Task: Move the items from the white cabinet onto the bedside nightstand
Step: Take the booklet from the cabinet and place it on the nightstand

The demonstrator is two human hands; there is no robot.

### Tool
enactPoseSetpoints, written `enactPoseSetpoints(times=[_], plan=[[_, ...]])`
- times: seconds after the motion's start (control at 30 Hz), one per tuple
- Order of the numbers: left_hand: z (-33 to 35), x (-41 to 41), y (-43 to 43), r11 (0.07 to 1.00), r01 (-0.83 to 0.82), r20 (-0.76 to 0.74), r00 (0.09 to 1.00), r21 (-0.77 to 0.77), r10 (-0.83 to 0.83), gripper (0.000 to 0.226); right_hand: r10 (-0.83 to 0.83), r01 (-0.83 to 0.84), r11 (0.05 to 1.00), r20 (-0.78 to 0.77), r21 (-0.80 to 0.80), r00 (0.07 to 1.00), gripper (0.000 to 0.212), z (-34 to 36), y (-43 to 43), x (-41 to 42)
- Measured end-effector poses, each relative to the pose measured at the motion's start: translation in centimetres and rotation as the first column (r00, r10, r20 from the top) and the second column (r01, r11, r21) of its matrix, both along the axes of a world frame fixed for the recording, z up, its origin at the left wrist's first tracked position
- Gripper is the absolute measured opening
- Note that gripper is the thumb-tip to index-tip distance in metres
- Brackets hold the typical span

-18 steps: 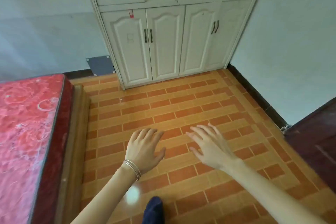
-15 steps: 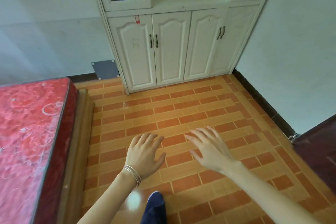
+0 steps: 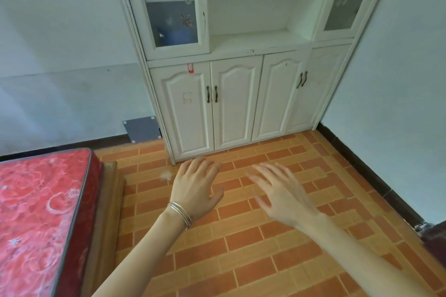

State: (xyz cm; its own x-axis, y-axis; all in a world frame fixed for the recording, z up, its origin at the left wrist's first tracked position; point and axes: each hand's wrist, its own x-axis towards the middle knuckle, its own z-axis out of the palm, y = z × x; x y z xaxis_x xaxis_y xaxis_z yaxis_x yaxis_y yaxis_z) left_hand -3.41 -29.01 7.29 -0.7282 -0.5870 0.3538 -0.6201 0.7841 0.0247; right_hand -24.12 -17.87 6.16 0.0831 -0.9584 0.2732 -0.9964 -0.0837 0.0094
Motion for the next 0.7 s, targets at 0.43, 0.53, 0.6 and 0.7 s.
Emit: enactPoseSetpoints(times=[0.43,0.53,0.6,0.7], plan=[[1.7,-9.5,-22.0,0.996,-0.033,-0.023,0.999,-0.081,0.032,0.05,0.045,-0.051,0.996,-0.08,-0.068,0.996,0.046,2.8,-22.8,-11.4],[3.7,-11.6,-27.6,0.988,-0.063,-0.051,0.997,-0.139,0.056,0.048,0.06,-0.071,0.989,-0.09,-0.127,0.994,0.048,5.1,-29.1,-14.0],[4.6,-12.6,-31.3,0.983,-0.055,-0.062,0.997,-0.175,0.045,0.048,0.065,-0.079,0.982,-0.087,-0.17,0.994,0.047,6.3,-32.9,-15.4],[5.7,-14.0,-36.9,0.974,-0.05,-0.067,0.997,-0.22,0.036,0.048,0.055,-0.075,0.976,-0.103,-0.206,0.993,0.045,7.5,-38.0,-17.2]])
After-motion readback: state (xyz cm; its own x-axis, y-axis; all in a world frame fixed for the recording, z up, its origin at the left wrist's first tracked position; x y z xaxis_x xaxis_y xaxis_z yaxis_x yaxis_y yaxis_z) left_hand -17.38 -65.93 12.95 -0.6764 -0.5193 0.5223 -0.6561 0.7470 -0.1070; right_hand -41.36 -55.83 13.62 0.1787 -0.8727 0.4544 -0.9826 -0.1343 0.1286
